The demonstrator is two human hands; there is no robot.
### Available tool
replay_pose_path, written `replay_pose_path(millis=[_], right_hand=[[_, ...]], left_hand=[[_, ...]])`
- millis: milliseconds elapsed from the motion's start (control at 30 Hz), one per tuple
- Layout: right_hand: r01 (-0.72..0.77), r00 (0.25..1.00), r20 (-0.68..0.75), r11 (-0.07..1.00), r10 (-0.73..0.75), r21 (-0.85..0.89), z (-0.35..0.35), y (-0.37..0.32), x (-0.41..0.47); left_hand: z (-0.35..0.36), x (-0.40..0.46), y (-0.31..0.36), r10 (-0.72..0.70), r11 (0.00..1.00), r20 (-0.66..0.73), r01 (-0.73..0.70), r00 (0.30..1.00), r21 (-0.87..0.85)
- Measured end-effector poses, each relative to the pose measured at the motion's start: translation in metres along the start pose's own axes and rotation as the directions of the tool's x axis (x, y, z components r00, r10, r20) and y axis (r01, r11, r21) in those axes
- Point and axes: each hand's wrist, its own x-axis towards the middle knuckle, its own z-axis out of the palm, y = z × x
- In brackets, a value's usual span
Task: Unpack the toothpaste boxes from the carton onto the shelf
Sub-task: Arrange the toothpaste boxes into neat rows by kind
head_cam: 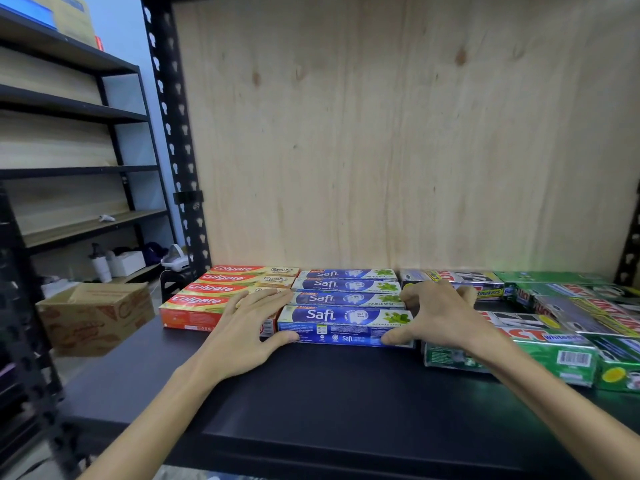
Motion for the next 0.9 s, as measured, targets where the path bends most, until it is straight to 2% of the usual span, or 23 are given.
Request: replay_pose_path(millis=[200, 767, 833, 900], right_hand=[[0.012, 1.000, -0.027, 0.999, -0.011, 0.047, 0.000, -0.003, 0.000], [0.021, 0.998, -0.064, 1.000, -0.022, -0.015, 0.010, 0.005, -0.002], [0.027, 0.998, -0.060, 1.000, -0.027, 0.010, 0.008, 0.006, -0.004], [0.037, 0.995, -0.092, 0.994, -0.027, 0.107, 0.003, 0.005, -0.007]], left_hand=[[0.004, 0.001, -0.003, -0.007, 1.000, 0.031, 0.007, 0.999, -0.009], [0.001, -0.002, 0.000, -0.020, 0.999, 0.042, 0.018, 0.999, 0.037], [0.000, -0.004, 0.001, -0.006, 0.998, 0.021, 0.005, 1.000, 0.063], [-0.002, -0.007, 0.005, 0.012, 0.997, -0.018, -0.010, 1.000, 0.077]])
